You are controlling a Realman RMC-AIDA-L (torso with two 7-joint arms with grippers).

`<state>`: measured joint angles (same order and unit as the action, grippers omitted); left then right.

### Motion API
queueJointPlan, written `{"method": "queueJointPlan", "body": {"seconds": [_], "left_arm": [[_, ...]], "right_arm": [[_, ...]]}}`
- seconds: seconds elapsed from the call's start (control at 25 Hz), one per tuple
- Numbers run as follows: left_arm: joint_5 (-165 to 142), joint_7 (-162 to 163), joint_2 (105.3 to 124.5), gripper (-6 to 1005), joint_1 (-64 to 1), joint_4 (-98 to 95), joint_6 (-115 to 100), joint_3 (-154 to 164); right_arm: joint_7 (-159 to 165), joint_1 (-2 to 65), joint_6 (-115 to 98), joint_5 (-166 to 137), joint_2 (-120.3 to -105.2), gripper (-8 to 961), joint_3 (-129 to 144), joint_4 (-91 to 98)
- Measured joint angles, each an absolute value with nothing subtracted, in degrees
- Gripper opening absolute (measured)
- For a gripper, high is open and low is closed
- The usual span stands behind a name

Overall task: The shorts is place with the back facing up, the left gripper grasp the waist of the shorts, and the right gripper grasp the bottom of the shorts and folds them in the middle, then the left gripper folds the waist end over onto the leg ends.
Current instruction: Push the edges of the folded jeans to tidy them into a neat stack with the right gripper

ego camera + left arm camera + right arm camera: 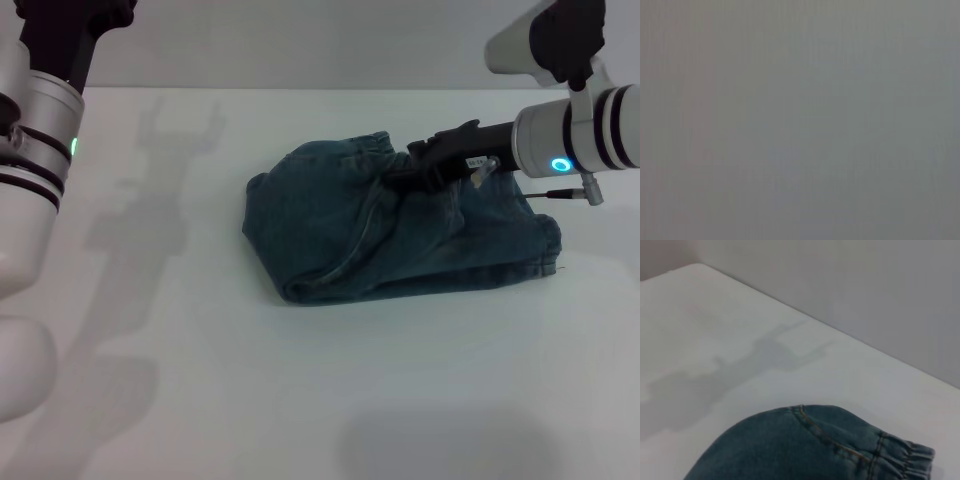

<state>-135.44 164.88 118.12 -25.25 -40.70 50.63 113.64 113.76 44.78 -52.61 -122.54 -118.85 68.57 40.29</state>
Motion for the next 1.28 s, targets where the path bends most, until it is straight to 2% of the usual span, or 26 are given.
{"method": "queueJointPlan", "body": {"seconds": [0.44,0.68,0.88,1.28], "left_arm": [[-135.4,164.9,118.11,842,-24.6,-40.7,51.4,113.5],[-135.4,164.9,118.12,842,-24.8,-40.7,51.4,113.3],[-135.4,164.9,118.11,842,-24.9,-40.7,51.4,113.3],[-135.4,164.9,118.06,842,-25.1,-40.6,51.4,113.3]], "right_arm": [[113.5,42.1,-52.8,-122.1,-118.98,428,70.9,44.8],[113.5,41.5,-52.8,-121.2,-119.00,226,71.4,45.4],[113.5,40.8,-52.9,-120.8,-118.97,3,71.4,45.8],[113.1,37.0,-48.8,-114.4,-118.69,-2,71.0,51.0]]}}
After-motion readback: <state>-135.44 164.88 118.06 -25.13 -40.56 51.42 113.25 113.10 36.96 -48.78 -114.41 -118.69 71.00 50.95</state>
